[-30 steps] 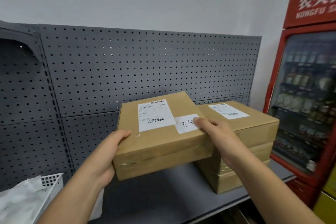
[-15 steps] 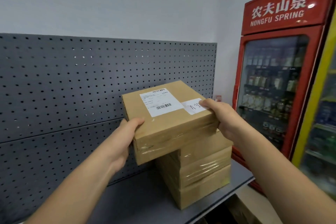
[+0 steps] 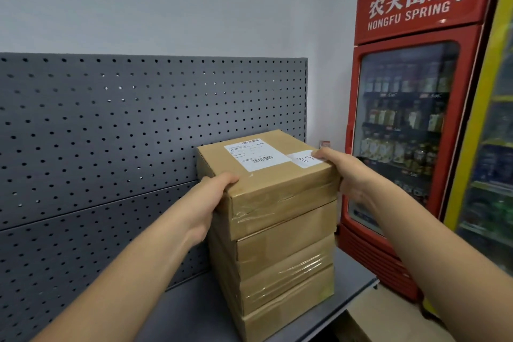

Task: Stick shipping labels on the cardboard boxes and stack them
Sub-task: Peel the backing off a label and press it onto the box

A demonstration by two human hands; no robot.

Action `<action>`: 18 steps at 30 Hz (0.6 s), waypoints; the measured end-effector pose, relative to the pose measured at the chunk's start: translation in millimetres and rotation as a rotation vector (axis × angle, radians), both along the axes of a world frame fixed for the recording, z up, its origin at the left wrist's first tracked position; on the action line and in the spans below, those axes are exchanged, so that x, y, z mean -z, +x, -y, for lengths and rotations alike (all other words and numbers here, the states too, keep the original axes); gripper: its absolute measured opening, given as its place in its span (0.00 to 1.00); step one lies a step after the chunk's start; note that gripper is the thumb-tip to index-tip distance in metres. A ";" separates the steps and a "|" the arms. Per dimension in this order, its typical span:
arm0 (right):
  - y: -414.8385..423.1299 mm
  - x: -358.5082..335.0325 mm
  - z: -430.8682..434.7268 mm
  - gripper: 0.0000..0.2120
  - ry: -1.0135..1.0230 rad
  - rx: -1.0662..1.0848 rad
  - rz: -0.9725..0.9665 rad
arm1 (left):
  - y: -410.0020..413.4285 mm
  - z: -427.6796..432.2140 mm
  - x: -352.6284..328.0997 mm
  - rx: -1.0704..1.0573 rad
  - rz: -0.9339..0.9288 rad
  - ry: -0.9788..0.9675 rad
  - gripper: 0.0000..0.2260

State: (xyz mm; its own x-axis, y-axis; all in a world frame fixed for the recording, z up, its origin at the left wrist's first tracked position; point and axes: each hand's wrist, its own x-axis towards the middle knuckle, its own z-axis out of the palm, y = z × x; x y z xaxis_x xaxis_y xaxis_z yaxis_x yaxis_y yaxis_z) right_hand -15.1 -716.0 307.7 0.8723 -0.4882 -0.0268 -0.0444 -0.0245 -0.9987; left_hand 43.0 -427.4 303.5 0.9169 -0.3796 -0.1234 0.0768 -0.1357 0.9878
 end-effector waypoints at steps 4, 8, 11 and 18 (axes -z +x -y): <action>8.2 5.0 9.9 0.22 0.009 -0.019 -0.005 | 3.0 5.5 6.6 -0.008 0.013 0.046 0.28; 14.2 12.1 18.2 0.32 0.018 -0.025 -0.030 | -1.2 11.6 14.2 -0.009 -0.002 0.051 0.33; 18.2 15.9 20.7 0.32 0.014 -0.031 -0.018 | -6.6 15.0 16.7 -0.039 0.000 0.043 0.26; 12.4 13.1 13.2 0.21 -0.006 -0.023 -0.023 | -7.4 19.9 19.5 -0.105 0.018 0.018 0.27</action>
State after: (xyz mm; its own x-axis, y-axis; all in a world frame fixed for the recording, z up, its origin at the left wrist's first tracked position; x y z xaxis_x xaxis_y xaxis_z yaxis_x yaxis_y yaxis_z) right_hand -2.7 -729.2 294.5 0.8824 -0.4684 -0.0440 -0.0664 -0.0314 -0.9973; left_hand 35.6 -447.3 284.1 0.9537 -0.2788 -0.1124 0.0737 -0.1456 0.9866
